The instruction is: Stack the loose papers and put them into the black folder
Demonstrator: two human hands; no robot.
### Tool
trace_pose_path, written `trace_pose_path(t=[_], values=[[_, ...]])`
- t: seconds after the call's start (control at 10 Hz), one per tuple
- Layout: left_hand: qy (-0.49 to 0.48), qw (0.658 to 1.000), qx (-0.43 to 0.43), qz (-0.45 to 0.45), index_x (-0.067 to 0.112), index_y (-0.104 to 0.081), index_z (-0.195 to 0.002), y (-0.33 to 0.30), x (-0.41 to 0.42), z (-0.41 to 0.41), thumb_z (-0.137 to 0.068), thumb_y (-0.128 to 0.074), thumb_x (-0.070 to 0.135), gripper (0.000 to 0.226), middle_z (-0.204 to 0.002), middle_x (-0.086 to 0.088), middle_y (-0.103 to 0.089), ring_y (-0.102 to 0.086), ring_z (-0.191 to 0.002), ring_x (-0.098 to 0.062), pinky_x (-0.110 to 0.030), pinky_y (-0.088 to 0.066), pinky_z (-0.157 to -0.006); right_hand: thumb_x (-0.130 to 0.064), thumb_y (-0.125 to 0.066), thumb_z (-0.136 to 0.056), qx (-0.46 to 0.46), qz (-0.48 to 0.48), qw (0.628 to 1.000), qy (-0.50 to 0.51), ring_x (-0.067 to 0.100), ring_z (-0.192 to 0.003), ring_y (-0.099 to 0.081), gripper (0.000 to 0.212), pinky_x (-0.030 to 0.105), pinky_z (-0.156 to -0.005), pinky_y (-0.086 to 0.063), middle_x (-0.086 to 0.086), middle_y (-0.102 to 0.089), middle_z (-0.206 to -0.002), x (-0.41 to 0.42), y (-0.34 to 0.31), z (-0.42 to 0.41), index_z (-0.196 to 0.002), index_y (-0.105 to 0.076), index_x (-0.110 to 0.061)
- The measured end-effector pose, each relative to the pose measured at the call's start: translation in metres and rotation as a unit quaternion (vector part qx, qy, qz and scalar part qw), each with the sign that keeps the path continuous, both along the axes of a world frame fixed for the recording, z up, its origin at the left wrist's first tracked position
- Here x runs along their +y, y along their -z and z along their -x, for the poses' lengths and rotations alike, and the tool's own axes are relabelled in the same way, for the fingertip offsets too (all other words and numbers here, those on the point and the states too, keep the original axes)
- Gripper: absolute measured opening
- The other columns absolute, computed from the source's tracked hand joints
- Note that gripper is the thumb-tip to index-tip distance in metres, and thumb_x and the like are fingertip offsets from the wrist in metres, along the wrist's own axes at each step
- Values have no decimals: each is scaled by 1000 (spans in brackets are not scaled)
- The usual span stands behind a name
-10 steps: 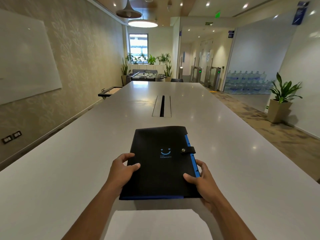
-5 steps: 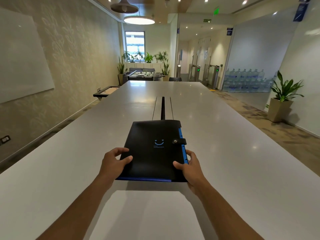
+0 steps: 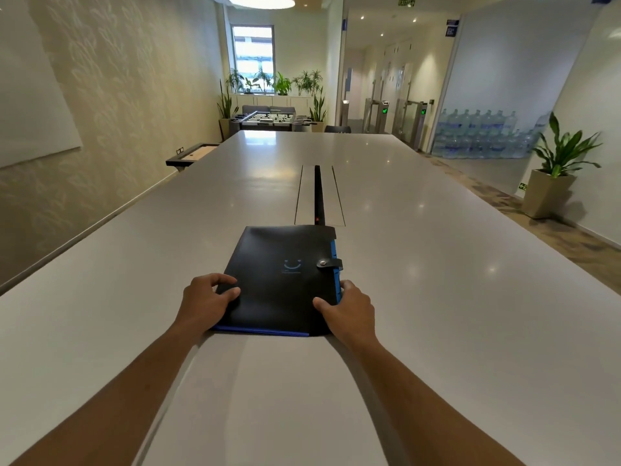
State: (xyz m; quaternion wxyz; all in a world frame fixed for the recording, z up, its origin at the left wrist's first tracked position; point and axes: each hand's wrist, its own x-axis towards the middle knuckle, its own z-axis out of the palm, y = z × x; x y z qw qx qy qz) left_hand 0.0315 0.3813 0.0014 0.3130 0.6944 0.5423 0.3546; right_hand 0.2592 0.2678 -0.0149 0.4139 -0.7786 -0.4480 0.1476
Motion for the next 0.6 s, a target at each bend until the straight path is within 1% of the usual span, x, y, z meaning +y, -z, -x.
trace_pose_path(t=[0.1, 0.2, 0.3, 0.4, 0.5, 0.6], values=[[-7, 998, 54, -35, 18, -71, -98, -1, 8, 0, -84, -70, 21, 14, -109, -8, -69, -61, -96, -24, -31, -45, -81, -56, -63, -81, -119, 30, 992, 42, 13, -86, -57, 53, 23, -68, -46, 1, -62, -106, 4, 3, 7, -116, -56, -16], [-16, 980, 180, -80, 23, -68, -108, -2, 5, -1, -91, -59, 30, 21, -110, -8, -69, -58, -102, -30, -39, -48, -83, -60, -53, -86, -216, 37, 973, 71, 11, -83, -50, 51, 24, -65, -41, 1, -56, -103, 4, 5, 13, -113, -57, -17], [-25, 945, 297, -134, 29, -64, -118, 1, -2, -2, -95, -49, 37, 29, -117, -6, -67, -55, -107, -32, -44, -45, -86, -59, -44, -90, -252, 42, 965, 57, 17, -96, -52, 51, 29, -77, -46, 3, -57, -107, 2, 4, 13, -116, -56, -16], [-39, 960, 237, -142, 19, -65, -119, 3, -12, -1, -96, -49, 32, 31, -121, -10, -64, -58, -105, -33, -46, -45, -87, -60, -35, -93, -255, 35, 966, 40, 17, -96, -51, 50, 33, -84, -44, 1, -59, -106, -7, 2, 14, -112, -58, -19], [-52, 964, 192, -178, 9, -67, -113, 6, -32, -4, -95, -52, 24, 28, -117, -15, -65, -59, -101, -34, -46, -48, -86, -59, -30, -93, -243, 0, 969, 35, 14, -88, -50, 49, 31, -81, -40, -2, -62, -98, -24, 3, 17, -103, -60, -22], [-43, 965, 175, -192, 7, -66, -113, 8, -52, -12, -95, -53, 24, 29, -122, -14, -63, -58, -109, -31, -45, -48, -95, -57, -32, -94, -209, -43, 976, 45, 13, -84, -53, 46, 29, -79, -47, -5, -64, -92, -39, 4, 18, -98, -62, -22]])
